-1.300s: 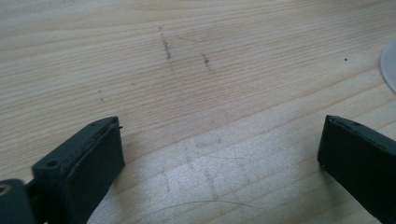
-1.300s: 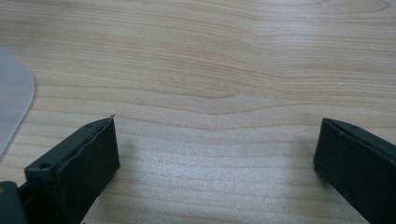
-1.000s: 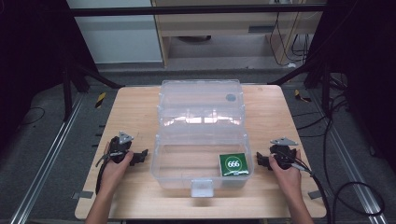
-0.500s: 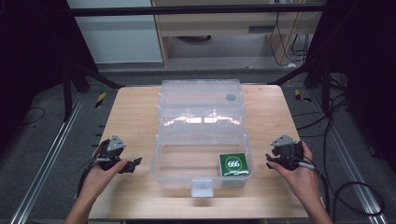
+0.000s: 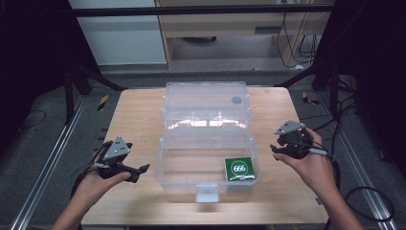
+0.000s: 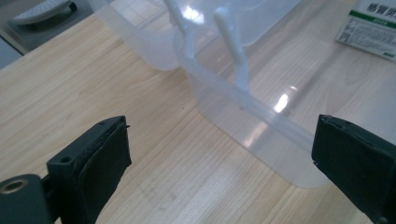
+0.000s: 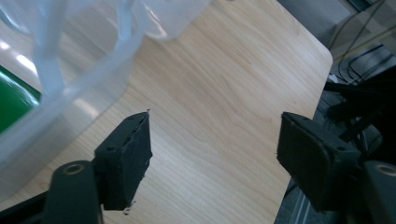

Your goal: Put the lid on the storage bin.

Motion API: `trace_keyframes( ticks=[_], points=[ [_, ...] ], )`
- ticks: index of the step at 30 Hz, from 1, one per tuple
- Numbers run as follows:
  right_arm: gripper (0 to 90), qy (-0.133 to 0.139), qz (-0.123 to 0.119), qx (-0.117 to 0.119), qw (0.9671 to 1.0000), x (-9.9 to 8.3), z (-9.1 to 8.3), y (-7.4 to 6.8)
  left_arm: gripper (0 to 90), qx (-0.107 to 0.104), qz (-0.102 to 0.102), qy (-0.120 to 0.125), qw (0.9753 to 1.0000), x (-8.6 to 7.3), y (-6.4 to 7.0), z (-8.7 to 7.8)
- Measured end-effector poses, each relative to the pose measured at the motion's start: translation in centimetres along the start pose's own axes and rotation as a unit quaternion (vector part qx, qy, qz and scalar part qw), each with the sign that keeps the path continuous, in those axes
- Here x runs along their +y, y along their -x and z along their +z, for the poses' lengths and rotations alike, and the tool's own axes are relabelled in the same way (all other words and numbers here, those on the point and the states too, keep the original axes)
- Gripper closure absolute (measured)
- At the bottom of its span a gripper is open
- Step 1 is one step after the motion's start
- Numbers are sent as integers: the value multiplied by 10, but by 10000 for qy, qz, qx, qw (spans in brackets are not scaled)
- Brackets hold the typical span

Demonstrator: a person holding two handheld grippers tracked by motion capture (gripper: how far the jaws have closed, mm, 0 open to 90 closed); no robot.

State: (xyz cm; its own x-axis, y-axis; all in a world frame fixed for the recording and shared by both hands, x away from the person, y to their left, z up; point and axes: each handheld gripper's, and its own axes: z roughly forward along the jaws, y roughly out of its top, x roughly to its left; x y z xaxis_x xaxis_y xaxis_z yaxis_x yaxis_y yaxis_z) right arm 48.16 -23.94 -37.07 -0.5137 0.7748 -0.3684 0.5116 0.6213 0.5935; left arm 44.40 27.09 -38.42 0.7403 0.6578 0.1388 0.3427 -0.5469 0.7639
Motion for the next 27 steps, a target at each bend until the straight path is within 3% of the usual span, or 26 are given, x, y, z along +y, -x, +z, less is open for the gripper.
trace_keyframes(
  ticks=[2,5,17,27],
  points=[
    [357,70,-133,127,9998,12,-6,7,38,-92,52,-7,9999,4,5,-2],
    [403,138,-251,277,9992,24,-10,10,34,-191,210,-29,9996,10,13,-4],
    [477,317,-604,867,9939,51,-13,9,39,-467,500,16,9977,25,35,-4],
    [544,455,-945,1050,9889,79,-15,5,40,-744,882,-20,9933,38,56,1]
  ],
)
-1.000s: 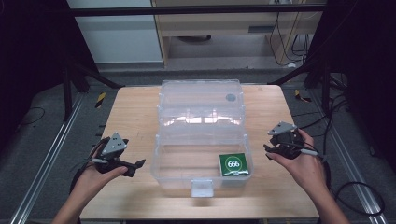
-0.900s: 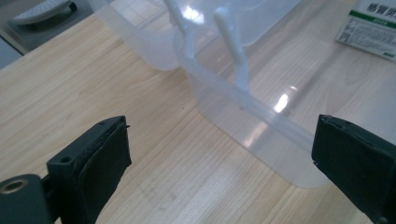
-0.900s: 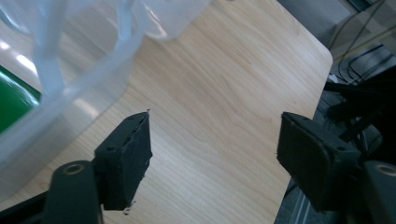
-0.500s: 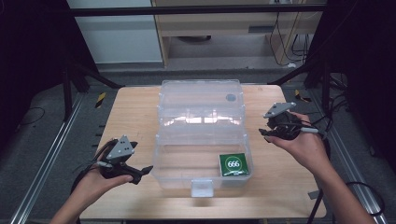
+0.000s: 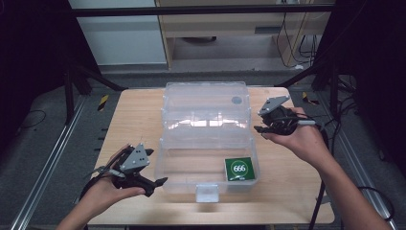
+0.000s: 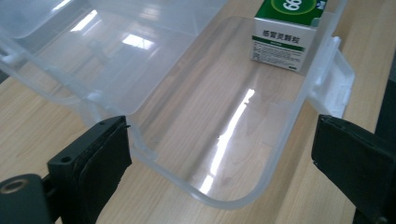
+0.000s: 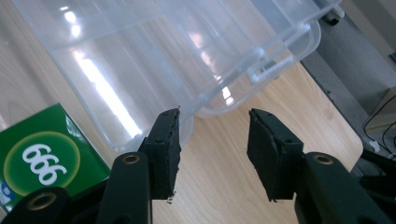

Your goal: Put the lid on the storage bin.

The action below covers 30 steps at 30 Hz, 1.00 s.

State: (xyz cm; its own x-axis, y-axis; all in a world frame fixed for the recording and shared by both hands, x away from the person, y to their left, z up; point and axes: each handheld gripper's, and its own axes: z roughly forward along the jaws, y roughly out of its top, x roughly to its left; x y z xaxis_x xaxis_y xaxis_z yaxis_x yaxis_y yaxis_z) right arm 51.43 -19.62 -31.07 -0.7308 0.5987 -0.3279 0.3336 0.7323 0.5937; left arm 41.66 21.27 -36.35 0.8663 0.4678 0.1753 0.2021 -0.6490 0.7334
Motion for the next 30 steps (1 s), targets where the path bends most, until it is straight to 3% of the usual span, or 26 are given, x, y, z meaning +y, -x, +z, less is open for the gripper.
trace_keyframes(
  ticks=[6,10,18,23,30],
  points=[
    [548,-12,-260,28,9997,20,1,3,53,-204,55,-48,9998,5,5,10],
    [516,13,-569,52,9984,35,4,5,77,-275,138,-70,9995,8,10,18],
    [451,-24,-725,245,9971,56,9,5,82,-434,192,-169,9987,8,14,33],
    [492,-93,-961,321,9948,69,17,2,90,-561,258,-229,9978,5,15,40],
    [592,-232,-1296,522,9899,76,35,-3,213,-644,368,-397,9965,3,16,43]
  ],
)
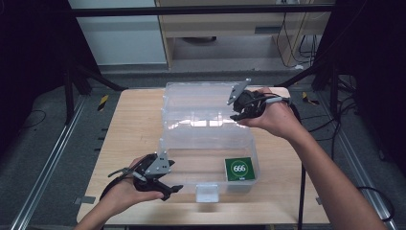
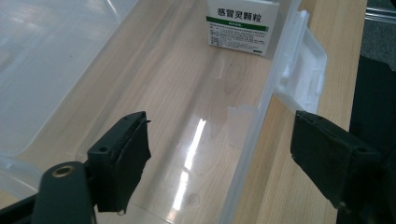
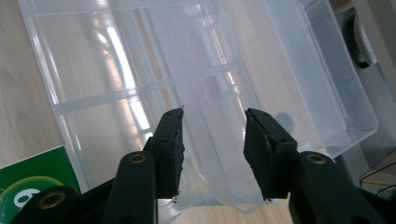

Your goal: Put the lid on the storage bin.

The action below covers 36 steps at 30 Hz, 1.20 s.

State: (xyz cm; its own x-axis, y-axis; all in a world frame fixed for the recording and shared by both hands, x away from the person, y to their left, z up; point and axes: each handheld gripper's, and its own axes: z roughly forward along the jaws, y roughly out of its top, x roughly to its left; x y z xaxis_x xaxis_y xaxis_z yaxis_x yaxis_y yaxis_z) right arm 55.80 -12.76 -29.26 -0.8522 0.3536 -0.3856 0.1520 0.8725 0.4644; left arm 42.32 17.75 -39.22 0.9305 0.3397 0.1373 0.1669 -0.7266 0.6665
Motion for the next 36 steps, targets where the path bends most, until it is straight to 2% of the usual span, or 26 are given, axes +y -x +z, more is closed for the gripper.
trace_keyframes(
  ticks=[5,13,14,16,17,22,23,27,28,31,35,36],
  points=[
    [650,-55,-144,136,9998,0,7,-1,301,-68,96,-127,9999,-3,1,1],
    [708,-157,-276,237,9992,0,15,-1,401,-204,142,-249,9994,-4,3,6],
    [719,-152,-287,259,9991,0,16,-1,438,-219,169,-274,9992,-3,3,7],
    [725,-152,-291,262,9991,1,17,-1,448,-248,180,-288,9991,-3,4,8],
    [744,-158,-315,263,9990,1,18,-1,492,-258,205,-323,9989,-3,5,9],
    [768,-145,-354,260,9989,1,17,0,552,-301,278,-412,9983,-5,6,12],
    [772,-143,-369,265,9989,1,17,0,588,-319,314,-443,9980,-5,6,13],
    [777,-152,-415,258,9987,1,17,1,641,-321,305,-467,9979,-6,6,16],
    [781,-166,-424,252,9986,1,18,1,683,-316,306,-473,9979,-6,5,16],
    [783,-176,-424,255,9986,2,18,1,710,-338,295,-530,9976,-8,4,18],
    [786,-195,-441,252,9985,3,19,1,751,-449,239,-492,9975,-10,1,18],
    [786,-195,-441,252,9985,3,19,1,751,-417,224,-480,9977,-10,1,18]
  ],
)
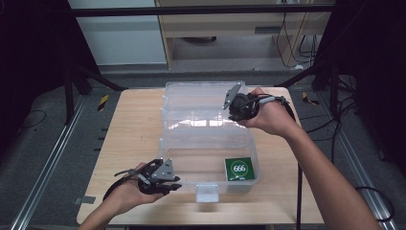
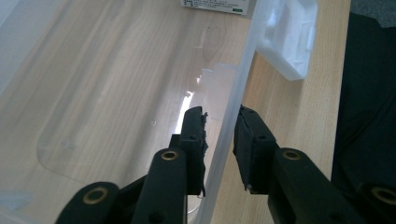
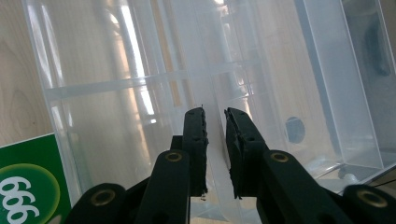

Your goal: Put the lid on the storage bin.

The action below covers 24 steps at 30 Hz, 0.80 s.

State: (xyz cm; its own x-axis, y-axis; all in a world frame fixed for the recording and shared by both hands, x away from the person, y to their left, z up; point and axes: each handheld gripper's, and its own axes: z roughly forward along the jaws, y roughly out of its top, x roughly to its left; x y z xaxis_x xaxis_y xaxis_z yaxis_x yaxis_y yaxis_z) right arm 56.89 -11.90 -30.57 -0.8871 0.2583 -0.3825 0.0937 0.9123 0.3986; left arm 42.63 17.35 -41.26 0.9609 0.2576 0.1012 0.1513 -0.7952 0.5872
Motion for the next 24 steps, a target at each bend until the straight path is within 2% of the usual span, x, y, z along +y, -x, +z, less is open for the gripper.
trace_keyframes(
  ticks=[3,14,19,24],
  points=[
    [789,-8,-15,-28,10000,1,1,1,750,59,-9,-7,10000,0,-2,0],
    [795,-33,-29,-63,10000,5,6,9,755,-3,-106,30,9999,1,-13,3],
    [807,7,-41,-51,10000,5,6,9,757,26,-108,31,9999,1,-12,4],
    [831,49,-89,15,9999,5,4,7,754,152,-114,11,9998,2,-10,4]
  ],
)
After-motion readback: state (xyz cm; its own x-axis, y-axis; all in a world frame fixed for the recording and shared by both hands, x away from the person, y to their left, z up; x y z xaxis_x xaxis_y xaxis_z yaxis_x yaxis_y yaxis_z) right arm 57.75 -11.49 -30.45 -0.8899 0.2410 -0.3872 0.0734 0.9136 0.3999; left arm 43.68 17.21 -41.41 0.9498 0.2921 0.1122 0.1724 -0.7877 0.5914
